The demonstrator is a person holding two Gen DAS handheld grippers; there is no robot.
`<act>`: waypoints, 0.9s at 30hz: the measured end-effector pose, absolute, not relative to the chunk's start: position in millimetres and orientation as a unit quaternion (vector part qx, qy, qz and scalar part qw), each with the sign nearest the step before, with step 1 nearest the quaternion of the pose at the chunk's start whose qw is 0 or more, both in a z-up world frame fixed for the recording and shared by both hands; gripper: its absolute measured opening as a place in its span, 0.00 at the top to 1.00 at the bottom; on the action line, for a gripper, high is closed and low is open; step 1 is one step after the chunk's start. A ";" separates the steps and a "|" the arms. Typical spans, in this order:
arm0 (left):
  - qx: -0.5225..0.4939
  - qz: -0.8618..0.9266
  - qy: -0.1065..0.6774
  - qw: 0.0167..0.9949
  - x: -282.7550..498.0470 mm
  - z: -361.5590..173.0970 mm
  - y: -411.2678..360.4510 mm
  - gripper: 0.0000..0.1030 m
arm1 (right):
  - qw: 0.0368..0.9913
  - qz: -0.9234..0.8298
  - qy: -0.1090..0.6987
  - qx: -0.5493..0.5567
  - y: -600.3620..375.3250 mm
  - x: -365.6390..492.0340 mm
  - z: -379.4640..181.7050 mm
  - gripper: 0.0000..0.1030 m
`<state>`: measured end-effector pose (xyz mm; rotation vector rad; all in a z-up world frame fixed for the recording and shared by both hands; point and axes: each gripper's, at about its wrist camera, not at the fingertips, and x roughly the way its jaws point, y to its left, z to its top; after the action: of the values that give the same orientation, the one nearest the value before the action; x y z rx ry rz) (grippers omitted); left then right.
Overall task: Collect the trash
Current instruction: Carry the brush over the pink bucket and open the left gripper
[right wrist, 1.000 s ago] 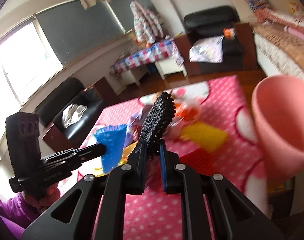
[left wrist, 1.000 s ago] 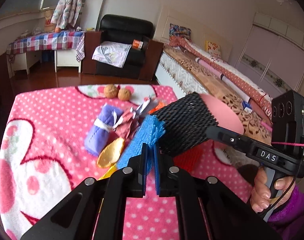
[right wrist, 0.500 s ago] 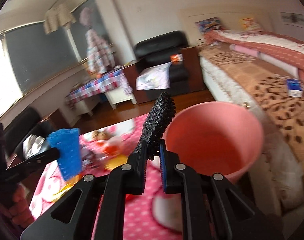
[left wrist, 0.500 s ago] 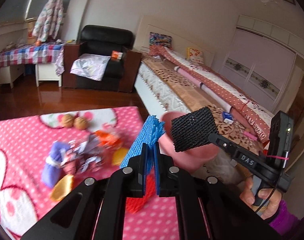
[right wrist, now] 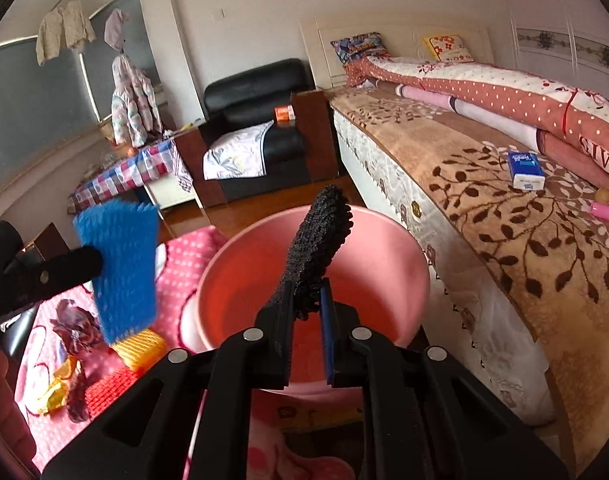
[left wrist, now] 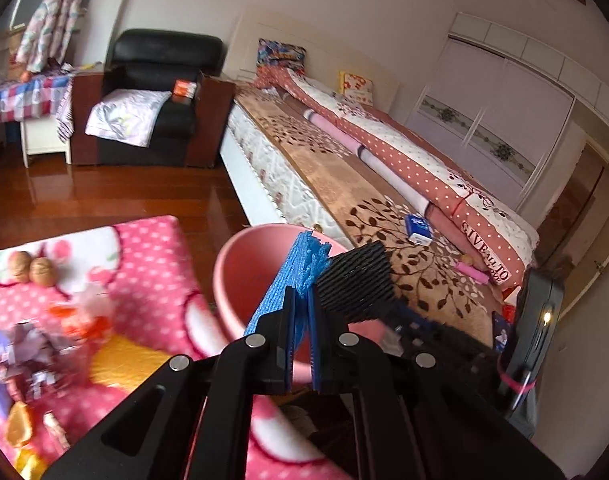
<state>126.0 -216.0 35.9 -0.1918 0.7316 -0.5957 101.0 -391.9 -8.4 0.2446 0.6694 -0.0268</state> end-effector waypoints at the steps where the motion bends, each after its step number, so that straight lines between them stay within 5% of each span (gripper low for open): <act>1: -0.092 -0.288 0.357 0.884 132.0 32.8 -222.9 0.95 | 0.936 -0.013 0.330 0.119 -393.1 102.3 -10.0 0.88; 14: -0.076 -0.268 0.389 0.878 168.6 -3.9 -258.1 0.94 | 0.927 -0.015 0.353 0.125 -403.6 107.7 -30.2 0.88; 18: -0.070 -0.260 0.384 0.883 167.4 -4.0 -254.9 0.72 | 0.923 -0.013 0.360 0.134 -403.6 111.3 -31.9 0.81; 20: -0.069 -0.257 0.379 0.886 166.3 -1.2 -251.9 0.67 | 0.921 -0.015 0.364 0.139 -403.8 113.1 -33.1 0.66; 27: -0.063 -0.250 0.361 0.896 154.9 12.4 -233.4 0.56 | 0.920 -0.014 0.363 0.149 -401.4 110.3 -30.4 0.59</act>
<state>154.9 -233.4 12.4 -0.1310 0.7474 -0.5189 110.3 -401.4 -30.4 0.3068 0.7464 -0.0283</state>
